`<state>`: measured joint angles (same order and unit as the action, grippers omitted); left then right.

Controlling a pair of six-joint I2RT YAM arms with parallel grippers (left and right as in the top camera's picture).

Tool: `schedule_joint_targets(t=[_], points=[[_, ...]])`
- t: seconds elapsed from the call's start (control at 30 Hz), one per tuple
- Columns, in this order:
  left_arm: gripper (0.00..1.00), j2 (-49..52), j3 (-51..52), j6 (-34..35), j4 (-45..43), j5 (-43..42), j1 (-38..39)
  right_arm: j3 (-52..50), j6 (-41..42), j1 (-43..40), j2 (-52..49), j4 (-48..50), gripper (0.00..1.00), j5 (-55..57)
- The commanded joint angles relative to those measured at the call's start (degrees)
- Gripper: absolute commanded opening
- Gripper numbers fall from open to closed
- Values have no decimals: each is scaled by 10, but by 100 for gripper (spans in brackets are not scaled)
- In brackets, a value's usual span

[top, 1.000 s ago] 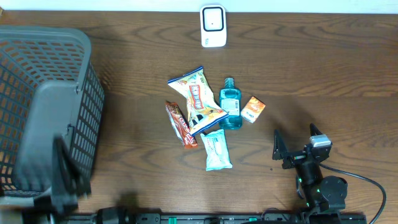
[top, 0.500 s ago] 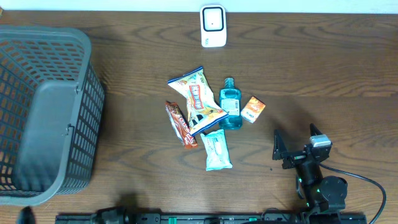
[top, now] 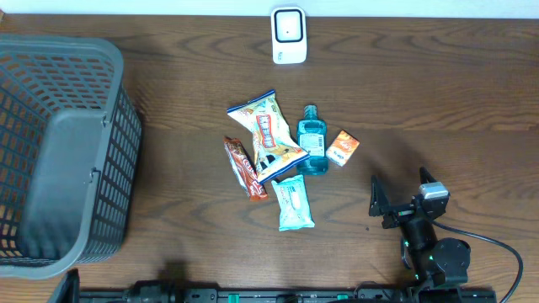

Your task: Scan the item barcode

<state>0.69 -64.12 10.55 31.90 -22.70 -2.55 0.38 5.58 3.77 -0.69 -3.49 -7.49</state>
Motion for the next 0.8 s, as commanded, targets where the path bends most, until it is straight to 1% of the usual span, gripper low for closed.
schedule_joint_targets(t=[0.0, 0.17, 0.2, 0.33, 0.37, 0.5, 0.67, 0.77], points=[[99, -5, -1, 7, 1, -13, 10, -1, -5, 3, 3, -2, 99, 3], [99, -5, -3, 7, -2, -21, 21, -1, -5, 3, 3, -2, 99, 3], [98, -5, -3, -2, -14, -18, 24, -1, -5, 3, 3, -2, 99, 3], [99, -5, -1, -82, -88, 6, 25, -1, -5, 3, 3, -2, 99, 3], [99, -5, -1, -89, -108, 17, 25, -1, -5, 3, 3, -2, 99, 3], [99, 1, 3, -88, -191, 37, 25, -1, -5, 3, 3, -2, 99, 3], [99, 26, 10, -88, -249, 41, 25, -1, -5, 3, 3, -2, 99, 3], [99, 40, 13, -88, -266, 48, 25, -1, -5, 3, 3, -2, 99, 3]])
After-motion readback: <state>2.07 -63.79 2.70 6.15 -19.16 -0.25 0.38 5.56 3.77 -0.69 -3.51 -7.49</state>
